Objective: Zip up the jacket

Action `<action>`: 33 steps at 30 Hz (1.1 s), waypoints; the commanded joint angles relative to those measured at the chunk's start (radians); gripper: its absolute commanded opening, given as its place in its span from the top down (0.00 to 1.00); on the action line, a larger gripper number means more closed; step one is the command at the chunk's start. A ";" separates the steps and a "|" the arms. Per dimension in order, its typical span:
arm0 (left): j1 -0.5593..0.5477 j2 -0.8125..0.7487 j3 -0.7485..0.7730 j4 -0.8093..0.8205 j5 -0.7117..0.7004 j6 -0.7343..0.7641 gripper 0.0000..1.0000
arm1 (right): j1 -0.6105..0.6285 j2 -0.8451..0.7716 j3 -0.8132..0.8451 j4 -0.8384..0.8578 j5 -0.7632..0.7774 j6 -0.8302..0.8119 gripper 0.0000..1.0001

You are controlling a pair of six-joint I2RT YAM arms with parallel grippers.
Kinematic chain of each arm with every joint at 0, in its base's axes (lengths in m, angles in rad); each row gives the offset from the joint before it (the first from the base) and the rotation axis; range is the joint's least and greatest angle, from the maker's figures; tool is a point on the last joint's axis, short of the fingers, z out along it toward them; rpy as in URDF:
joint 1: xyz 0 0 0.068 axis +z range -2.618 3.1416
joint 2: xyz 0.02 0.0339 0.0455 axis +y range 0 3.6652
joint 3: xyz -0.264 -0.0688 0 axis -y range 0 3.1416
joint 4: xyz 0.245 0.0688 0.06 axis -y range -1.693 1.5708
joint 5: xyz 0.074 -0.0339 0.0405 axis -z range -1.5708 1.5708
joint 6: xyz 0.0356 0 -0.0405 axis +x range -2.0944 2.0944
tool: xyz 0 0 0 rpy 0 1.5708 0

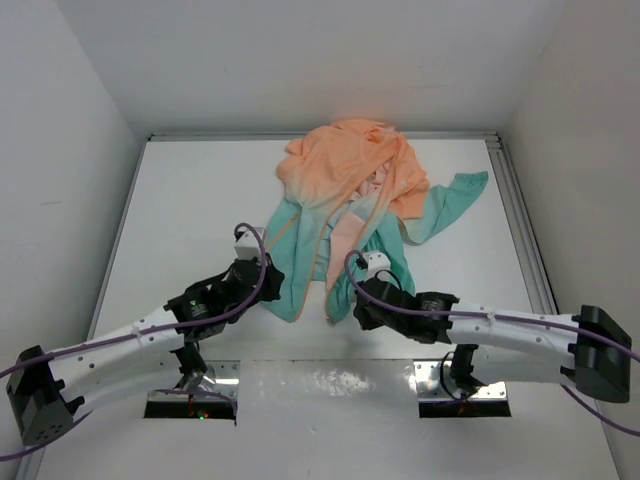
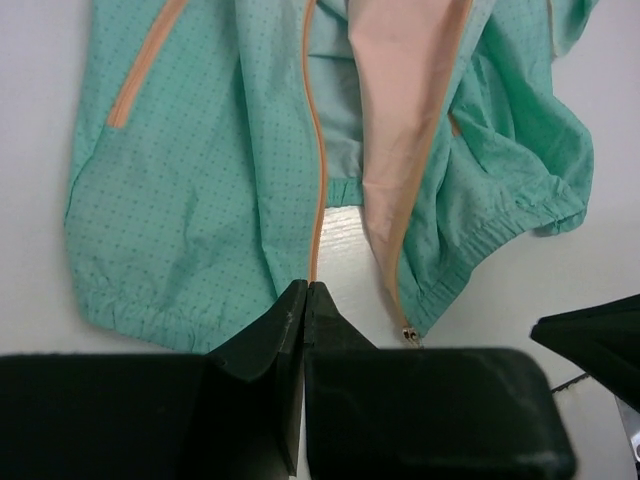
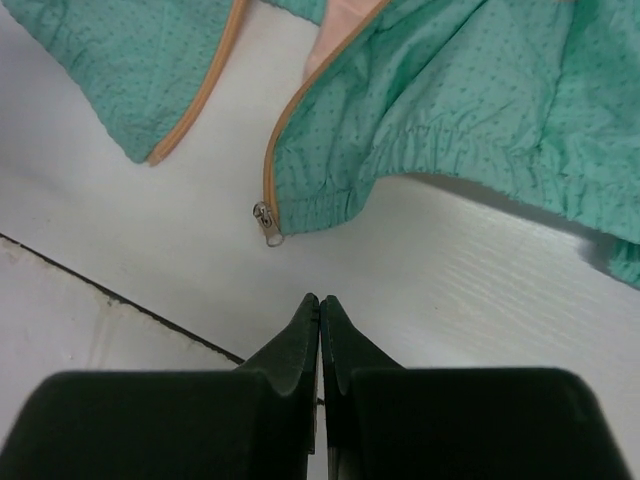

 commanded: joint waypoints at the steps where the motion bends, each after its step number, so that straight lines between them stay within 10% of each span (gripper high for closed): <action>1: -0.003 -0.025 -0.020 0.039 0.024 -0.012 1.00 | 0.004 0.086 -0.023 0.103 -0.037 0.073 1.00; 11: -0.003 -0.012 -0.074 -0.001 0.044 -0.064 1.00 | 0.007 0.360 0.029 0.428 -0.206 0.152 0.71; 22: -0.003 -0.117 -0.055 -0.061 -0.076 -0.081 0.98 | 0.032 0.486 0.200 0.387 -0.135 0.090 0.93; 27: -0.003 -0.100 -0.060 -0.081 -0.058 -0.102 0.98 | 0.032 0.636 0.308 0.339 -0.094 0.076 0.58; 33: -0.003 -0.163 -0.072 -0.112 -0.053 -0.107 0.97 | 0.032 0.764 0.421 0.263 -0.028 0.063 0.54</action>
